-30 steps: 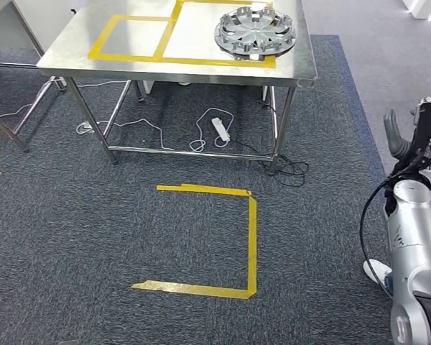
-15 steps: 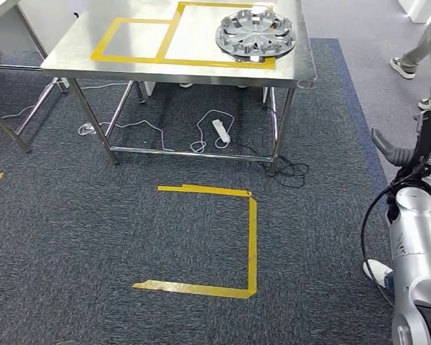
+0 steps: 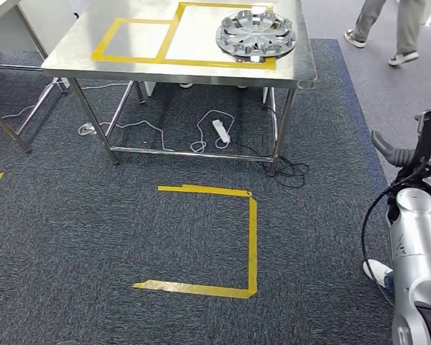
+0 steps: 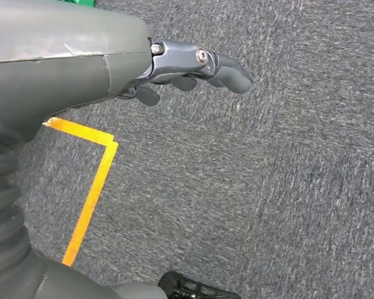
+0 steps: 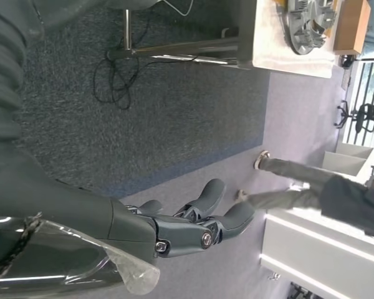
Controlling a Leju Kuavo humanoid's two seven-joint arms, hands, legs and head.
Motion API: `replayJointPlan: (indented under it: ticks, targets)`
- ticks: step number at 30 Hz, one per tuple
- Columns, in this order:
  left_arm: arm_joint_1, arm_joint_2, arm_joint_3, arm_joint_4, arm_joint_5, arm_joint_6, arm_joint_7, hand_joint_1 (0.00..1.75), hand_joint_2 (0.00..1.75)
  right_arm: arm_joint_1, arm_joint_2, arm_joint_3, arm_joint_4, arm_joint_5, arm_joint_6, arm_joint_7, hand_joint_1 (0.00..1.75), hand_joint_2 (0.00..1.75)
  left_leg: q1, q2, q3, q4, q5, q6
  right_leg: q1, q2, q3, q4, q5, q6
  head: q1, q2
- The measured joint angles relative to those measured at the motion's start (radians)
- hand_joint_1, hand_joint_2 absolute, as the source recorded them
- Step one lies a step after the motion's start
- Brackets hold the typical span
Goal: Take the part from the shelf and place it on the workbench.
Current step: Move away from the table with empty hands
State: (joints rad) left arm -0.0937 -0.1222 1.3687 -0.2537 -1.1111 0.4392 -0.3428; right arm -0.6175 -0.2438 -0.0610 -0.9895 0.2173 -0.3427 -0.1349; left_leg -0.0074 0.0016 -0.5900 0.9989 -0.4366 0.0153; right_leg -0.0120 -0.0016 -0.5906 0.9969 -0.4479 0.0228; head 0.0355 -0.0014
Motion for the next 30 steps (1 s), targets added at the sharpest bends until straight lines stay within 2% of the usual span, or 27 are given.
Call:
replayJointPlan:
  ticks: [10, 11, 14, 15, 20, 23, 27, 30]
  targets:
    - [-0.001, 0.002, 0.004, 0.0, 0.03, -0.019, -0.026, 0.0, 1.75, 0.005, 0.016, 0.005, -0.017, 0.017, -0.014, -0.012, 0.0, 1.75, 0.0, 0.0, -0.004, 0.0, 0.001, 0.0, 0.0, 0.0, -0.002, 0.0, 0.001, 0.0, 0.0, 0.0]
    - [-0.003, 0.004, 0.005, 0.0, 0.04, -0.028, -0.039, 0.0, 1.31, -0.003, 0.028, 0.009, -0.021, 0.024, -0.013, -0.006, 0.0, 1.75, 0.0, 0.0, -0.005, 0.0, 0.002, 0.0, 0.0, 0.0, -0.004, 0.001, 0.002, 0.0, 0.0, 0.0]
    - [-0.016, 0.013, 0.009, 0.0, 0.057, -0.052, -0.069, 0.0, 0.0, -0.036, 0.06, 0.024, -0.036, 0.036, -0.01, 0.021, 0.0, 0.44, 0.0, 0.001, -0.007, 0.0, 0.004, -0.001, 0.0, 0.0, -0.007, 0.001, 0.004, -0.001, 0.0, 0.0]
    - [-0.019, 0.015, 0.01, 0.0, 0.06, -0.058, -0.077, 0.0, 0.0, -0.043, 0.067, 0.028, -0.04, 0.033, -0.008, 0.028, 0.0, 0.0, 0.0, -0.001, -0.007, 0.0, 0.005, -0.001, 0.0, -0.001, -0.007, 0.001, 0.004, -0.001, 0.0, 0.0]
    - [-0.018, 0.019, 0.01, 0.0, 0.072, -0.073, -0.105, 0.0, 0.0, -0.045, 0.077, 0.035, -0.049, -0.011, 0.049, 0.025, 0.0, 0.0, 0.001, -0.004, -0.01, 0.0, 0.007, 0.0, 0.001, -0.004, -0.008, 0.001, 0.004, -0.001, 0.0, 0.0]
    - [-0.017, 0.02, 0.01, 0.0, 0.061, -0.061, -0.085, 0.0, 0.0, -0.024, 0.075, 0.034, -0.052, -0.044, 0.076, 0.003, 0.0, 0.0, 0.0, -0.004, -0.01, 0.0, 0.007, 0.0, 0.0, -0.005, -0.009, 0.0, 0.004, -0.001, 0.0, 0.0]
    - [-0.006, 0.014, 0.009, 0.0, 0.044, -0.039, -0.065, 0.0, 0.0, 0.038, 0.051, 0.011, -0.045, -0.097, 0.095, -0.066, 0.0, 0.0, 0.0, -0.005, -0.013, 0.001, 0.006, 0.0, 0.0, -0.006, -0.01, 0.0, 0.005, -0.001, 0.0, 0.0]
    - [-0.001, 0.011, 0.009, 0.0, 0.042, -0.035, -0.065, 0.0, 0.0, 0.066, 0.035, -0.006, -0.044, -0.109, 0.105, -0.081, 0.0, 0.0, 0.0, -0.004, -0.014, 0.001, 0.006, 0.001, 0.0, -0.004, -0.011, 0.0, 0.005, 0.0, 0.0, 0.0]
